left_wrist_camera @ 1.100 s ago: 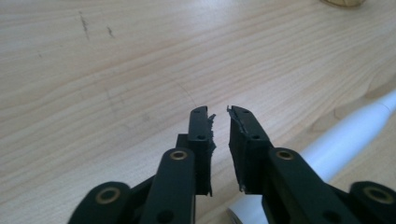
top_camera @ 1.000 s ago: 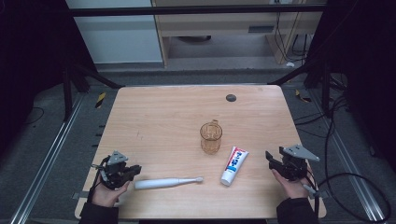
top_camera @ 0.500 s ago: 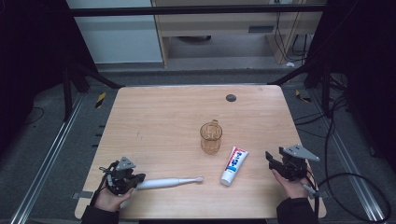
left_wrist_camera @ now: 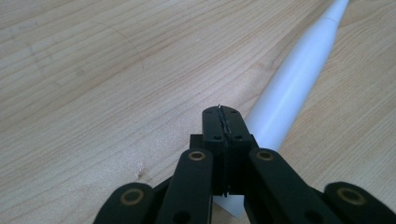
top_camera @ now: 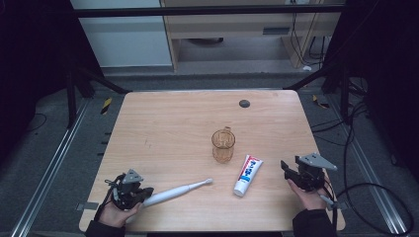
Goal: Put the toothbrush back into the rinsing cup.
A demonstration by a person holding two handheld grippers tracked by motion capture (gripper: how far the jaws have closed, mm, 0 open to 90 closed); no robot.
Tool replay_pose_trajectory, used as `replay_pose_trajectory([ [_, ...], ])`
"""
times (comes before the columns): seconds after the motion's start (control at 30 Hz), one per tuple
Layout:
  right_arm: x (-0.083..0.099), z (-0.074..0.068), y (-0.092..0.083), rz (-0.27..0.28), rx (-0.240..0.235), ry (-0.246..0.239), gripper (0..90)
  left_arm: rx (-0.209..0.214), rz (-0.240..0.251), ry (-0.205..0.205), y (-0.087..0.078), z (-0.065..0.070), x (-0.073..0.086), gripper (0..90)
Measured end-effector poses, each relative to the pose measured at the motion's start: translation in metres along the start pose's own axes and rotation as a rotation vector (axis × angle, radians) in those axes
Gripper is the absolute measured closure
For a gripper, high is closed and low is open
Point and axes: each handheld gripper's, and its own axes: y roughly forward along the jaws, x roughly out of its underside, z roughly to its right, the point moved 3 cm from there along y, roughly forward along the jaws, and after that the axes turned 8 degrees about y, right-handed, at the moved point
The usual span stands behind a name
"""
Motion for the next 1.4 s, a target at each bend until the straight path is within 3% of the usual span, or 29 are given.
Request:
replay_pose_trajectory([
  [0.73,0.001,0.000,0.001,-0.011,0.002,0.003,43.1,0.030,-0.013,0.017,0.001,0.011,0.006,89.6],
  [0.93,0.001,0.001,0.001,-0.007,0.003,0.000,43.1,-0.023,0.032,-0.022,-0.005,-0.001,0.002,80.8],
  [1.1,0.000,0.003,0.000,-0.004,0.005,0.001,42.9,-0.054,0.069,-0.031,-0.013,-0.012,-0.006,70.6],
  [1.4,-0.001,0.005,0.000,-0.004,0.011,0.005,42.6,-0.072,0.119,-0.015,-0.017,-0.023,-0.034,61.2],
])
